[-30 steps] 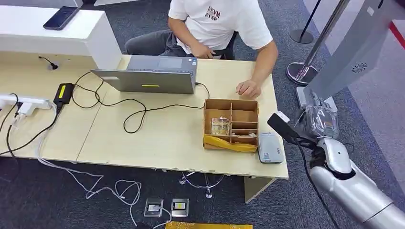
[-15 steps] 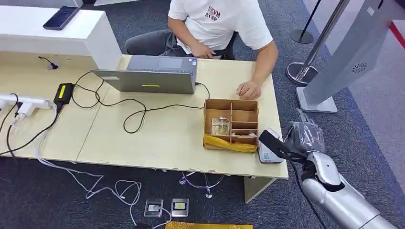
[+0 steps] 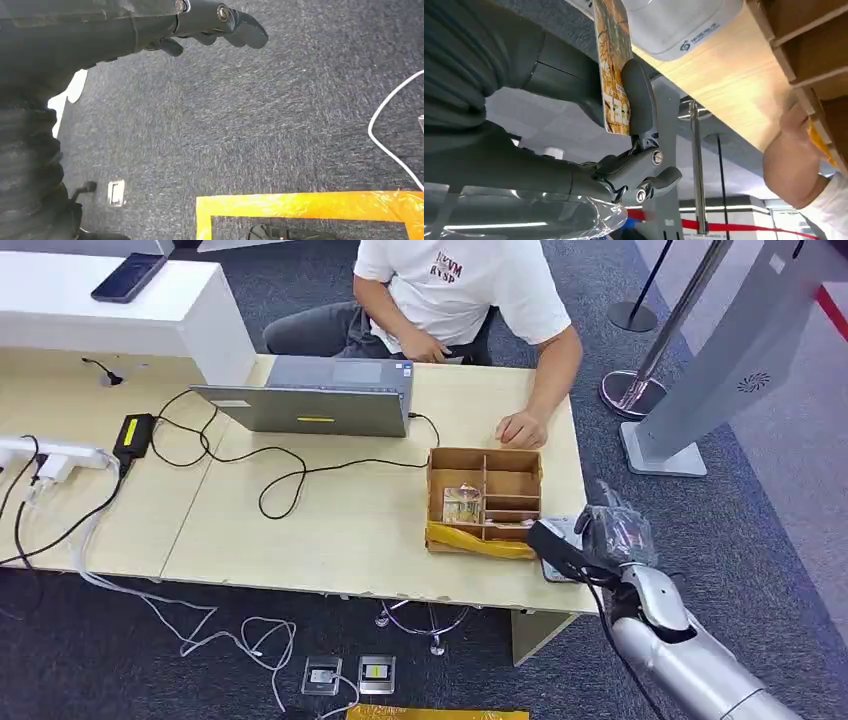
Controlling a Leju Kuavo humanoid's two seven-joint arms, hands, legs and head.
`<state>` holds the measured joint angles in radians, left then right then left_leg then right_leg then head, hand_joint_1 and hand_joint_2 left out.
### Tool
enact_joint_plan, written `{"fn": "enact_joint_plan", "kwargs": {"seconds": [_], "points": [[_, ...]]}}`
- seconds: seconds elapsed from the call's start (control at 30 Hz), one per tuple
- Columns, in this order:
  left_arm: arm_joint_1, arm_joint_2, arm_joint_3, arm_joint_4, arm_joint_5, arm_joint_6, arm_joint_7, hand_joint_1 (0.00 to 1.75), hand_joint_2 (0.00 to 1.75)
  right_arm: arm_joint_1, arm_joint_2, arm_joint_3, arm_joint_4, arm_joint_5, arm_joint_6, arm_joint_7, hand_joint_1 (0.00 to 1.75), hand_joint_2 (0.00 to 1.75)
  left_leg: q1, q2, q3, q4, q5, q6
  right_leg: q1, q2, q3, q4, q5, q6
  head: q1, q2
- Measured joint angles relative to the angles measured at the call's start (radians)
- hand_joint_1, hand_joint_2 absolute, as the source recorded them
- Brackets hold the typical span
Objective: Pass the card to the sensor for recognition and then transmit it.
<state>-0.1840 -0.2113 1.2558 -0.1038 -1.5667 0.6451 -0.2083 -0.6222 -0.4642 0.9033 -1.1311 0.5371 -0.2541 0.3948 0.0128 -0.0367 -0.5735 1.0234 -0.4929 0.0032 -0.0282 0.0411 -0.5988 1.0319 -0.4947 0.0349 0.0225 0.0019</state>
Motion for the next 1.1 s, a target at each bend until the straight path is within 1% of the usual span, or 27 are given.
{"fn": "enact_joint_plan", "kwargs": {"seconds": [0.47,1.1], "points": [[0.000,0.002,0.030,0.002,-0.003,0.000,-0.004,0.00,1.75,-0.016,0.060,0.016,0.091,-0.037,-0.018,-0.043,1.75,1.75,0.000,0.000,0.000,0.000,0.000,0.000,0.000,0.000,0.000,0.000,0.000,0.000,0.000,0.000],[0.000,0.006,0.055,0.008,-0.003,0.000,-0.008,0.00,1.75,-0.043,0.105,0.040,0.164,-0.044,-0.025,-0.073,1.75,1.75,0.000,0.000,0.001,0.000,0.000,0.000,0.000,0.000,0.001,0.000,0.000,0.000,0.000,0.000]]}}
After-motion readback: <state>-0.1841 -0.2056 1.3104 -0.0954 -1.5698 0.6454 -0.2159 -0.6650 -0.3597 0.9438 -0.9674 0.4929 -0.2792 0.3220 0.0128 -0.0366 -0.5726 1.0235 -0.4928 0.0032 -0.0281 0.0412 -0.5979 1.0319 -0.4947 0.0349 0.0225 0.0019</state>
